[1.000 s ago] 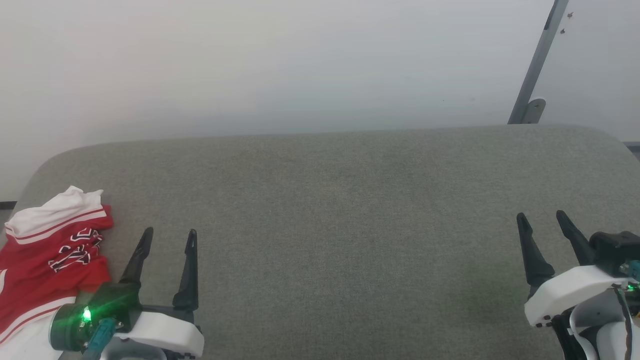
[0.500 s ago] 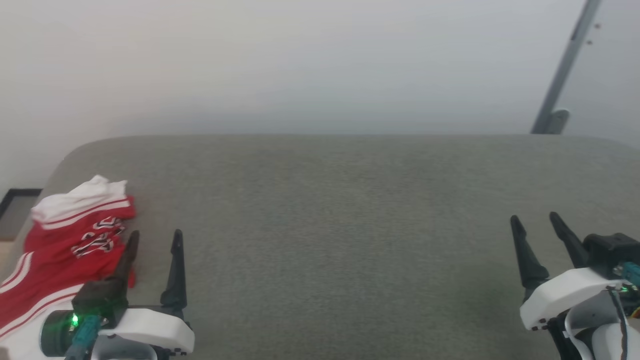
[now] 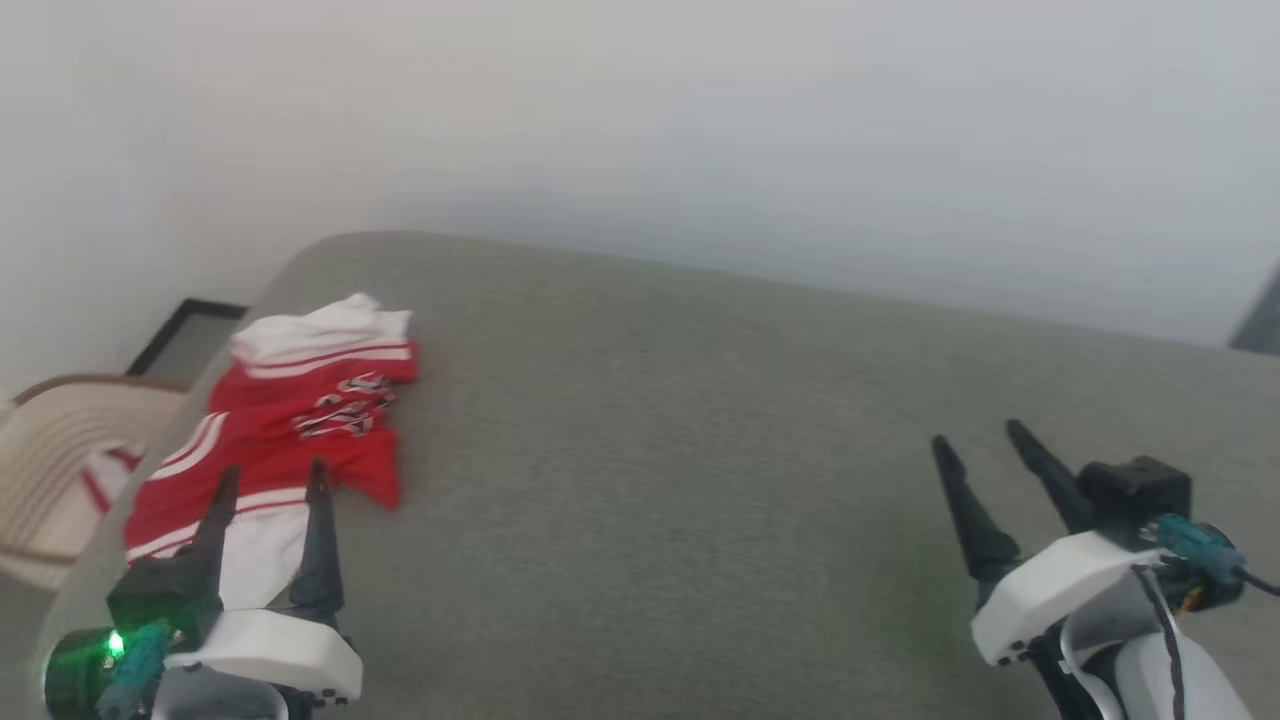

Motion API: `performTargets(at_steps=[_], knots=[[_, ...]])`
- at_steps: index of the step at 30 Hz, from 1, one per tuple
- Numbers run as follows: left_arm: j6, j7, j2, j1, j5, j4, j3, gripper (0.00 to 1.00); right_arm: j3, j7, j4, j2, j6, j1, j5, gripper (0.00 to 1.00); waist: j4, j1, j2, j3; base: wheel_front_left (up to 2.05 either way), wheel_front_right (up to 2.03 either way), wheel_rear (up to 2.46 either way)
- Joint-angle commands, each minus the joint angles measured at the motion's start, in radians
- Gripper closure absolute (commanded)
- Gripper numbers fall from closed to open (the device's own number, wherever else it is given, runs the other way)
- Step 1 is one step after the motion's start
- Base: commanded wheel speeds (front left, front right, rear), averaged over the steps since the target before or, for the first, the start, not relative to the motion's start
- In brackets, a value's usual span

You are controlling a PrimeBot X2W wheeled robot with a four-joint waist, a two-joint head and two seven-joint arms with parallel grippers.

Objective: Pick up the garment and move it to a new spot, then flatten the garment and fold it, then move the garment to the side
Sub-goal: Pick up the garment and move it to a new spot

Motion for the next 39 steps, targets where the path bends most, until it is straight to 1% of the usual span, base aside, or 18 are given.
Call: performTargets(at_steps=[1,8,12,17,21,28,29,31,33,34,36,38,39], knots=[[0.006,0.005,0.007,0.011,-0.005,-0.010,0.003,0.00,0.009,-0.009,0.006,0.000,0.000,-0.015,0.007,0.00,0.049,0.0000,0.0000,-0.008,0.00,0.00,0.00],[0.012,0.024,0.012,0.022,-0.009,-0.040,-0.002,0.00,0.033,-0.023,0.029,0.005,0.000,-0.026,0.016,0.00,0.134,0.0000,0.0000,-0.014,0.00,0.00,0.00],[0.014,0.028,0.013,0.024,-0.013,-0.046,-0.004,0.00,0.033,-0.031,0.038,0.006,0.000,-0.027,0.014,0.00,0.163,0.0000,0.0000,-0.013,0.00,0.00,0.00],[0.020,0.026,0.009,0.031,-0.019,-0.054,-0.004,0.00,0.030,-0.033,0.045,0.005,0.000,-0.028,0.013,0.00,0.178,0.0000,0.0000,-0.008,0.00,0.00,0.00],[0.026,0.021,0.006,0.023,-0.031,-0.050,0.003,0.00,0.033,-0.032,0.040,-0.002,0.000,-0.031,0.017,0.00,0.175,0.0000,0.0000,0.001,0.00,0.00,0.00],[0.018,0.032,-0.004,-0.041,-0.050,-0.012,0.007,0.00,0.014,-0.020,0.021,-0.025,0.000,-0.031,0.019,0.00,0.155,0.0000,0.0000,0.027,0.00,0.00,0.00],[0.016,0.038,0.007,-0.053,-0.036,0.001,0.000,0.00,0.012,-0.014,0.014,-0.030,0.000,-0.033,0.019,0.00,0.149,0.0000,0.0000,0.036,0.00,0.00,0.00],[0.013,0.032,-0.007,-0.095,-0.051,0.021,0.002,0.00,0.007,-0.006,0.000,-0.044,0.000,-0.039,0.020,0.00,0.139,0.0000,0.0000,0.057,0.00,0.00,0.00],[0.013,0.035,0.007,-0.131,-0.035,0.052,-0.003,0.00,0.002,0.004,-0.020,-0.060,0.000,-0.043,0.023,0.00,0.127,0.0000,0.0000,0.081,0.00,0.00,0.00],[0.016,0.030,-0.005,-0.152,-0.048,0.067,0.003,0.00,0.000,0.007,-0.029,-0.068,0.000,-0.047,0.025,0.00,0.122,0.0000,0.0000,0.094,0.00,0.00,0.00],[0.015,0.025,0.003,-0.190,-0.044,0.100,0.008,0.00,-0.003,0.018,-0.049,-0.086,0.000,-0.058,0.031,0.00,0.107,0.0000,0.0000,0.126,0.00,0.00,0.00],[0.014,0.016,-0.009,-0.235,-0.063,0.135,0.018,0.00,-0.008,0.028,-0.069,-0.106,0.000,-0.064,0.036,0.00,0.093,0.0000,0.0000,0.160,0.00,0.00,0.00],[0.011,0.012,-0.006,-0.254,-0.058,0.157,0.016,0.00,-0.011,0.033,-0.079,-0.117,0.000,-0.066,0.039,0.00,0.087,0.0000,0.0000,0.176,0.00,0.00,0.00]])
